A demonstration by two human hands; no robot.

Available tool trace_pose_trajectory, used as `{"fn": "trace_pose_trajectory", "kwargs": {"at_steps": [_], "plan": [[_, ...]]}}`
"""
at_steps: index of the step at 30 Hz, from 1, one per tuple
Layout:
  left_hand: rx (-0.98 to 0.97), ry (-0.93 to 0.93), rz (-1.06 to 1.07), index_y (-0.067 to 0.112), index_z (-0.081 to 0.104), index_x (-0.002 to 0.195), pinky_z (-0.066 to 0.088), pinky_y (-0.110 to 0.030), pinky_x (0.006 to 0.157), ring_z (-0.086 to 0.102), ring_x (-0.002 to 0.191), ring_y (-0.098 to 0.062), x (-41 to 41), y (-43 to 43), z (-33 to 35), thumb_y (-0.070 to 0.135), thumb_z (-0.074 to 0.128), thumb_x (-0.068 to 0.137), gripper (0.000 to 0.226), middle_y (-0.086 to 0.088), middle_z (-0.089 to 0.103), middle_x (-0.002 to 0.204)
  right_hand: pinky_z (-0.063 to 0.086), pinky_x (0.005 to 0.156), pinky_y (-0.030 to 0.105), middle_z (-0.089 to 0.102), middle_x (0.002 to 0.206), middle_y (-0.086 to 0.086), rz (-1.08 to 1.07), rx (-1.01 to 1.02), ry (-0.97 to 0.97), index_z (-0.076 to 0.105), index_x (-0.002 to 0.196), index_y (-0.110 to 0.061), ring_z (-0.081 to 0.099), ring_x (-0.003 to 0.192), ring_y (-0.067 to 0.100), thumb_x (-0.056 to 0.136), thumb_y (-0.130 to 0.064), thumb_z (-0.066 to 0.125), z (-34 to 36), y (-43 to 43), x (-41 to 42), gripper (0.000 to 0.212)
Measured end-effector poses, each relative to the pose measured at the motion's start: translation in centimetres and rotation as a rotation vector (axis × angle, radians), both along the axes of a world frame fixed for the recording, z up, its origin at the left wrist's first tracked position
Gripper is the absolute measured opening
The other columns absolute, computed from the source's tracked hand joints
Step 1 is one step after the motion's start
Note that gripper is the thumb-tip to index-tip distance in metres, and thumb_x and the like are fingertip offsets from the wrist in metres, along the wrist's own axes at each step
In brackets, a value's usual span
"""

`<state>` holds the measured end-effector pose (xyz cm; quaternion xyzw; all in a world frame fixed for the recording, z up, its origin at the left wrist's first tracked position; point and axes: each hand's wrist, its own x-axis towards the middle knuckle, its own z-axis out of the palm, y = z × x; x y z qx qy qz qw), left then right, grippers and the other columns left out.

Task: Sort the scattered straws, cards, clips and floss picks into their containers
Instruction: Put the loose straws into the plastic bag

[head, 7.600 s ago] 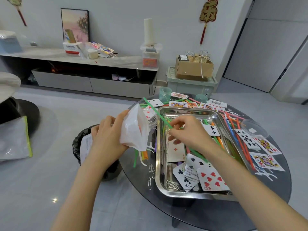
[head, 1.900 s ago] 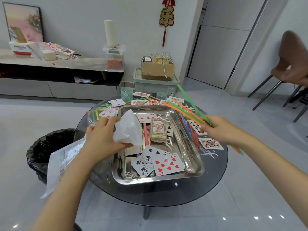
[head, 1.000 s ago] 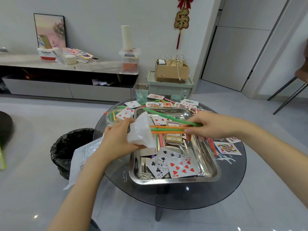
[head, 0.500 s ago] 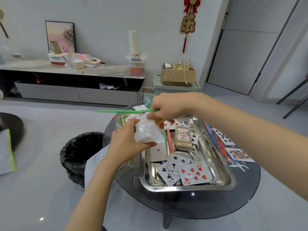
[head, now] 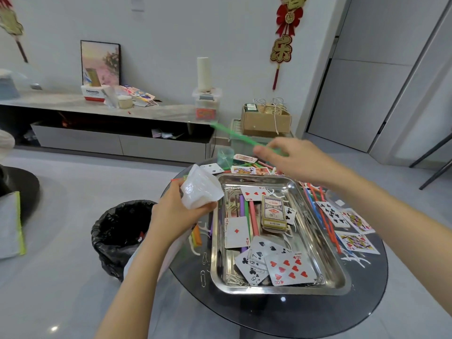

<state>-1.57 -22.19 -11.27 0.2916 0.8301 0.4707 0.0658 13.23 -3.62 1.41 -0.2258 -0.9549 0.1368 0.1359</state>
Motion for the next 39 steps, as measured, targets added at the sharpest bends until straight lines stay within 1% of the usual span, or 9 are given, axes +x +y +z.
{"fn": "trace_pose_trajectory", "kwargs": {"at_steps": [6, 8, 12, 15, 19, 24, 27, 32, 39], "plan": [[-0.006, -0.018, -0.014, 0.037, 0.038, 0.109, 0.047, -0.045, 0.092, 0.056, 0.102, -0.016, 0.2, -0.1, 0.0, 0.066, 0.072, 0.051, 0.073, 0.017, 0.054, 0.104, 0.046, 0.072, 0.028, 0.072, 0.097, 0.0, 0.123, 0.109, -0.108, 0.072, 0.105, -0.017, 0.061, 0.078, 0.011, 0.096, -0.03, 0.051, -1.8, 1.2, 2.1, 0.027], [-0.033, 0.006, -0.031, 0.036, 0.04, 0.112, 0.047, -0.043, 0.092, 0.057, 0.102, -0.015, 0.4, 0.1, -0.1, 0.063, 0.076, 0.053, 0.074, 0.017, 0.057, 0.106, 0.04, 0.069, 0.021, 0.065, 0.087, -0.015, 0.148, 0.157, -0.148, 0.069, 0.114, -0.022, 0.05, 0.072, -0.001, 0.096, -0.025, 0.052, -1.8, 1.0, 1.9, 0.025], [-0.084, 0.093, -0.088, 0.034, 0.041, 0.113, 0.048, -0.028, 0.076, 0.058, 0.099, -0.012, 1.2, 0.5, -0.1, 0.059, 0.08, 0.057, 0.073, 0.016, 0.057, 0.105, 0.047, 0.084, 0.04, 0.058, 0.087, -0.006, 0.163, 0.278, -0.149, 0.066, 0.119, -0.026, 0.056, 0.093, 0.022, 0.097, -0.021, 0.048, -1.4, -0.1, 0.4, 0.029], [-0.097, 0.146, -0.108, 0.033, 0.041, 0.113, 0.046, -0.045, 0.091, 0.058, 0.099, -0.014, 1.7, 0.7, 0.0, 0.059, 0.079, 0.058, 0.072, 0.02, 0.055, 0.101, 0.046, 0.079, 0.033, 0.058, 0.083, -0.009, 0.264, 0.247, -0.123, 0.071, 0.111, -0.023, 0.059, 0.092, 0.02, 0.094, -0.021, 0.055, -1.4, -1.7, -1.3, 0.023], [-0.127, 0.186, -0.122, 0.032, 0.043, 0.114, 0.045, -0.046, 0.092, 0.059, 0.098, -0.016, 2.2, 1.0, 0.3, 0.058, 0.078, 0.059, 0.071, 0.021, 0.056, 0.097, 0.045, 0.084, 0.035, 0.068, 0.096, 0.004, 0.441, 0.281, -0.086, 0.075, 0.094, -0.012, 0.06, 0.091, 0.021, 0.086, -0.012, 0.061, -2.5, -3.8, -3.6, 0.016], [-0.016, 0.075, -0.073, 0.038, 0.04, 0.112, 0.051, -0.04, 0.085, 0.06, 0.096, -0.011, 0.9, 0.0, 0.3, 0.058, 0.08, 0.058, 0.07, 0.024, 0.057, 0.099, 0.026, 0.111, 0.031, 0.051, 0.136, 0.012, 0.262, 0.159, 0.359, 0.066, 0.115, -0.006, 0.043, 0.13, 0.023, 0.093, -0.017, 0.058, -3.4, -2.7, -3.4, 0.026], [0.006, 0.054, -0.064, 0.038, 0.042, 0.111, 0.052, -0.039, 0.084, 0.059, 0.096, -0.009, 0.7, -0.4, 0.3, 0.059, 0.079, 0.058, 0.068, 0.023, 0.057, 0.101, 0.012, 0.117, 0.038, 0.026, 0.154, 0.011, -0.045, 0.102, 0.229, 0.034, 0.144, -0.008, 0.019, 0.144, 0.024, 0.101, -0.036, 0.038, -3.9, -1.8, -3.0, 0.051], [-0.023, 0.059, -0.08, 0.03, 0.044, 0.123, 0.049, -0.043, 0.089, 0.059, 0.101, -0.014, 1.0, -0.2, 0.2, 0.057, 0.079, 0.06, 0.077, 0.013, 0.061, 0.108, 0.017, 0.105, 0.015, 0.031, 0.153, 0.003, 0.232, -0.331, 0.184, 0.029, 0.148, -0.01, 0.027, 0.141, 0.012, 0.103, -0.034, 0.028, -6.1, -4.9, -3.7, 0.05], [-0.043, 0.051, -0.022, 0.037, 0.041, 0.111, 0.05, -0.04, 0.086, 0.06, 0.097, -0.015, 0.5, -1.2, 0.1, 0.065, 0.069, 0.052, 0.072, 0.022, 0.057, 0.098, 0.027, 0.108, 0.023, 0.045, 0.143, -0.005, 0.254, -0.523, 0.233, 0.035, 0.146, -0.02, 0.038, 0.132, 0.008, 0.101, -0.045, 0.028, -7.6, -6.3, -5.5, 0.052]]}}
